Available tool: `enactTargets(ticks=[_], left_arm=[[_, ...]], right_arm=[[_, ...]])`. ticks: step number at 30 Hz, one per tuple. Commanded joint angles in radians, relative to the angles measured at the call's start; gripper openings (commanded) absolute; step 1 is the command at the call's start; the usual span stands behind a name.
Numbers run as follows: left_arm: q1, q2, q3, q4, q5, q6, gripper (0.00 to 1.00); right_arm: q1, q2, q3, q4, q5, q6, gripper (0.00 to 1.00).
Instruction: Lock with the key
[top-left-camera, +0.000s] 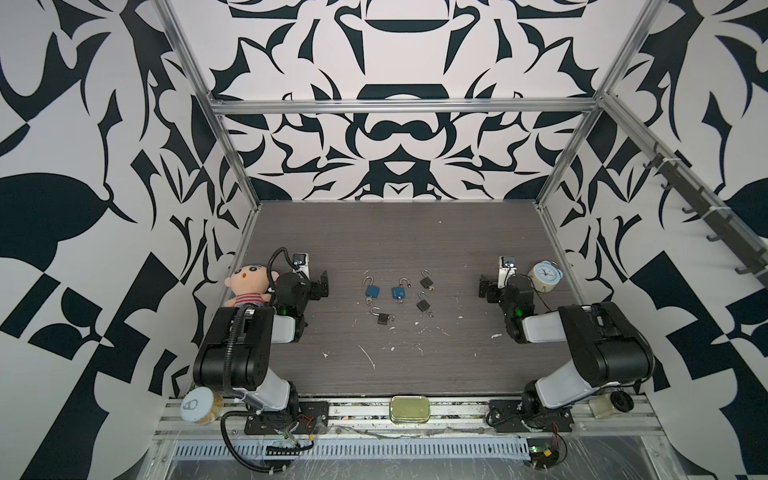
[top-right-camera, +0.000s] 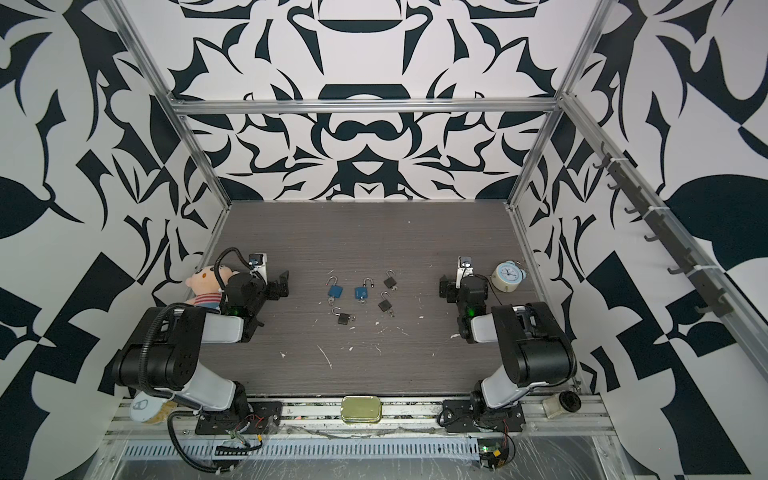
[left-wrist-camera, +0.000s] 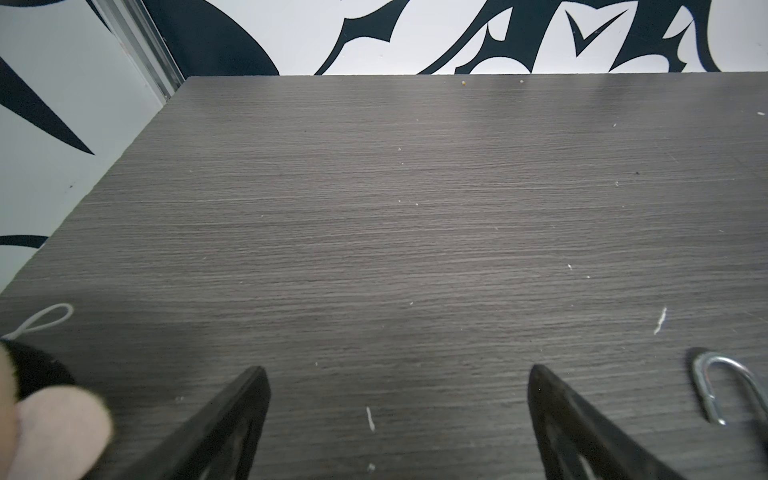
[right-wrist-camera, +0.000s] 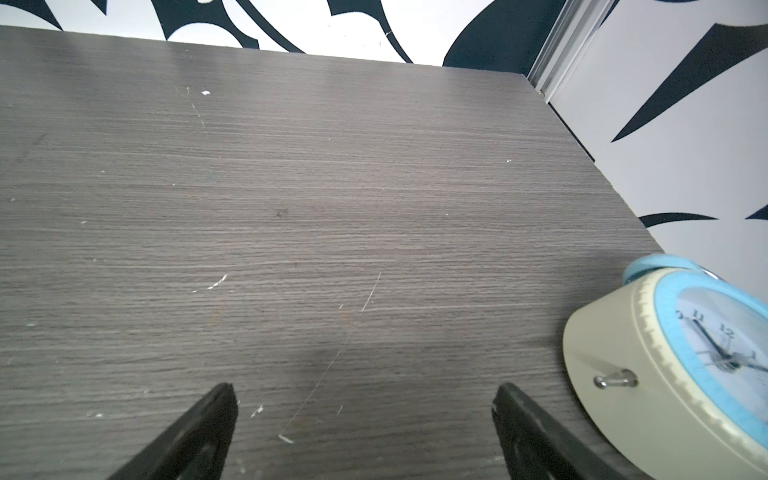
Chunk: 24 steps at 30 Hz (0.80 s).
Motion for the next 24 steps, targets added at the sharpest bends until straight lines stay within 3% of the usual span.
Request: enactTargets(ticks=[1, 13, 15, 17, 19, 24], left_arm=[[0.0, 0.003, 0.019, 0.012, 0.008, 0.006, 1.0], [0.0, 0.003, 0.017, 0.014, 0.009, 0.007, 1.0], [-0.006, -0.012, 0.011, 0.028, -0.032, 0.0, 0.9], [-0.026, -0.109, 0.04, -0.105, -0.106, -0.002, 0.86], [-0.039, -0.238, 0.107, -0.322, -0.138, -0.023, 0.76], [-0.075, -0.424, 0.278, -0.701, -0.127, -0.191, 0.73]], right_arm=[[0.003, -0.008, 0.025, 0.02, -0.001, -0.006, 1.0], [0.003, -0.011, 0.022, 0.025, 0.0, -0.008, 1.0], [0.006, -0.024, 0.022, 0.032, 0.022, 0.004, 0.95], [0.026, -0.127, 0.086, -0.179, 0.062, -0.003, 0.93], [0.041, -0.201, 0.226, -0.465, 0.106, 0.038, 0.88], [0.16, -0.233, 0.434, -0.746, 0.137, -0.001, 0.83]])
